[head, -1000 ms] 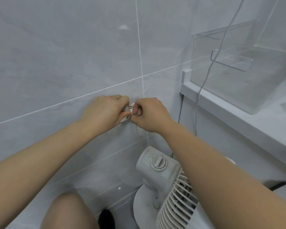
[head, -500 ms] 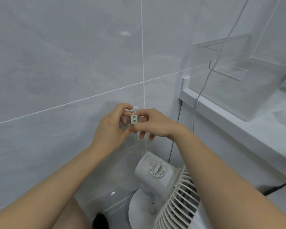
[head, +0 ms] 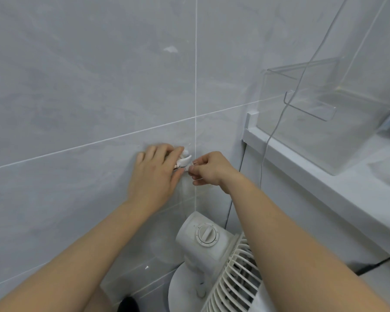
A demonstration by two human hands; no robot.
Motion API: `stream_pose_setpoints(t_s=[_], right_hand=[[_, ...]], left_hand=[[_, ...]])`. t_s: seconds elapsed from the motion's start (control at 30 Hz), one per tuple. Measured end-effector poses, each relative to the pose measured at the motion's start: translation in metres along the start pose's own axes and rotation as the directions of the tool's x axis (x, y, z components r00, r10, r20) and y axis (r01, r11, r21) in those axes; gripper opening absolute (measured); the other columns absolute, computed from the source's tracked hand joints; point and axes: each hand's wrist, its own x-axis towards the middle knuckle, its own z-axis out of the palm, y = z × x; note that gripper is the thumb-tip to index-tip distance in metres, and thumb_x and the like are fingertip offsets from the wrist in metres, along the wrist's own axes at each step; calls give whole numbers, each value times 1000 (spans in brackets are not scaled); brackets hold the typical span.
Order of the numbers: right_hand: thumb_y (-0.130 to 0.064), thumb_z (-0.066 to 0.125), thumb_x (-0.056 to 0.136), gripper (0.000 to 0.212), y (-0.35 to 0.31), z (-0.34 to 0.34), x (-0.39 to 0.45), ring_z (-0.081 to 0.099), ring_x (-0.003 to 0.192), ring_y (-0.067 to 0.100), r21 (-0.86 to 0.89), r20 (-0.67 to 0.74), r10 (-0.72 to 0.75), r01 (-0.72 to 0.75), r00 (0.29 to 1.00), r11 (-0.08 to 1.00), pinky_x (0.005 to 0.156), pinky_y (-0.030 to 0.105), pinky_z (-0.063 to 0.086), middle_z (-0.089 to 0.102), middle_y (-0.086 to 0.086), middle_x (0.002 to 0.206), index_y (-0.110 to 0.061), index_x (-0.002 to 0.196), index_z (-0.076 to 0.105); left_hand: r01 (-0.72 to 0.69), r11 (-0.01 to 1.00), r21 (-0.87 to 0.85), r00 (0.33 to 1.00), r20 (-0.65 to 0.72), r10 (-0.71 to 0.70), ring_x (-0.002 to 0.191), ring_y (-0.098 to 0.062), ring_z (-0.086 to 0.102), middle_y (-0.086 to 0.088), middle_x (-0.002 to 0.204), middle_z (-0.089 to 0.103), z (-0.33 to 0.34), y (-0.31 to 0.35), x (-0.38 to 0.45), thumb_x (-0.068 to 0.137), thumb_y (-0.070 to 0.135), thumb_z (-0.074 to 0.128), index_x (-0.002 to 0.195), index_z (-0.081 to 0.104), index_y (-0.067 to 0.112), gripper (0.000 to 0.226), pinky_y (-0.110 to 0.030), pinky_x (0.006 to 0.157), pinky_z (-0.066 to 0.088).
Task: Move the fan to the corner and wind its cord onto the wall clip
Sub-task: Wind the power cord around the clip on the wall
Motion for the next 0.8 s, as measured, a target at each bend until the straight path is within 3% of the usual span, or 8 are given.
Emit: stream_pose_setpoints(t_s=[0.13, 0.23, 0.4, 0.63, 0.8], right_hand=[[-4, 74, 91, 8, 0, 2, 8, 68, 78, 23, 61, 2, 26, -26, 1000, 998, 78, 34, 64, 70, 16, 87, -4, 86, 67], [-1, 73, 91, 4, 2, -3, 10, 69, 78, 23, 106, 31, 30, -33, 999, 994, 82, 33, 64, 69, 16, 89, -1, 93, 70], [5, 72, 89, 25, 4, -11, 7, 68, 83, 20, 79, 81, -35, 29, 996, 996, 77, 26, 64, 68, 15, 93, 7, 114, 69], [12, 67, 87, 31, 4, -15, 7, 68, 79, 18, 51, 93, -117, 113, 989, 992, 90, 34, 62, 67, 7, 80, 3, 116, 70], [16, 59, 87, 33, 1, -14, 6, 68, 78, 17, 134, 92, -129, 116, 987, 984, 94, 35, 60, 69, 8, 79, 7, 116, 71]], left_hand=[[-34, 993, 116, 998, 63, 27, 100, -26, 51, 2, 114, 58, 3, 12, 18, 86, 29, 66, 101, 69, 26, 15, -37, 78, 28], [-27, 993, 117, 994, 113, 14, 101, -25, 49, 5, 110, 59, 7, 16, 27, 78, 21, 72, 92, 71, 26, 14, -35, 79, 26], [-63, 998, 10, 993, 101, 62, 101, -22, 48, 9, 105, 61, 5, 7, 23, 82, 18, 71, 90, 72, 31, 16, -33, 79, 22], [-64, 998, 12, 993, 98, 62, 98, -24, 48, 5, 100, 60, 2, 9, 24, 78, 16, 77, 99, 72, 36, 29, -34, 77, 24], [-50, 998, 39, 998, 32, 49, 94, -26, 54, 7, 95, 65, 1, 6, 21, 82, 26, 76, 97, 75, 33, 16, -36, 78, 26]])
